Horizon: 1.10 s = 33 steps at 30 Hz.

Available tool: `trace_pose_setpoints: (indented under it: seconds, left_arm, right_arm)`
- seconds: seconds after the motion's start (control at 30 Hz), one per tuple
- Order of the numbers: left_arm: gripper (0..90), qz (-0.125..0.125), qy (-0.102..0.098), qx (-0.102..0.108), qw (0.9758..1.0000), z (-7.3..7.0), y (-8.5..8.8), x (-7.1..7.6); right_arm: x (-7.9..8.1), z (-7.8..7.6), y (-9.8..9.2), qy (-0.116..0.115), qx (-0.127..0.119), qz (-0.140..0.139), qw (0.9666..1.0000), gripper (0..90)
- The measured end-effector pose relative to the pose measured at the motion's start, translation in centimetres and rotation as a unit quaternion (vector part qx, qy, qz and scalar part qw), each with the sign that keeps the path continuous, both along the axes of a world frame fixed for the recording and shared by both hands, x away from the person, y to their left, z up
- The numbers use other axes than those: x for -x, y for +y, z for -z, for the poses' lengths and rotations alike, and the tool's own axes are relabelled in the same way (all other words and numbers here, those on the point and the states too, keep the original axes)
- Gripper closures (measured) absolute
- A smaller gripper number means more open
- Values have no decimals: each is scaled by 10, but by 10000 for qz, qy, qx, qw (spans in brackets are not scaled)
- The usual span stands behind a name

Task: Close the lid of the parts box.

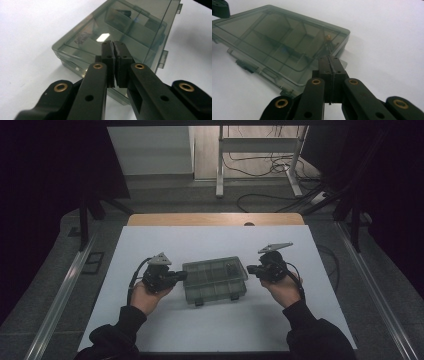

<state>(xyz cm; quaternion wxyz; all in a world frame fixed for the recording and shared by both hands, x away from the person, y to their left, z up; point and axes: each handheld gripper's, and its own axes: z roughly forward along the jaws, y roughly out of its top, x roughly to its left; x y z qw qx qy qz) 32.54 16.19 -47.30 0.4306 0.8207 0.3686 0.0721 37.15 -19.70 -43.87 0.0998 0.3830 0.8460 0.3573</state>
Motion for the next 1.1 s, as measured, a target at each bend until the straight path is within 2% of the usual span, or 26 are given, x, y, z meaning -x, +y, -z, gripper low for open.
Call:
trace_pose_setpoints:
  seconds: [0.13,0.4,0.6,0.9,1.1]
  left_arm:
    - [872,-81,-4,22,10000,3,-3,8]
    - [873,-137,23,-89,9999,11,-8,19]
    - [873,-145,81,-141,9998,15,-10,22]
    - [873,-113,154,-327,9993,23,-17,26]
    - [878,-75,147,-403,9991,24,-19,32]
  right_arm:
    - [5,1,2,15,7,-97,10000,893]
    - [11,9,5,94,115,-211,9997,893]
    - [14,15,8,153,216,-303,9992,893]
    - [15,26,12,279,417,-384,9980,893]
    - [17,30,15,340,537,-348,9974,894]
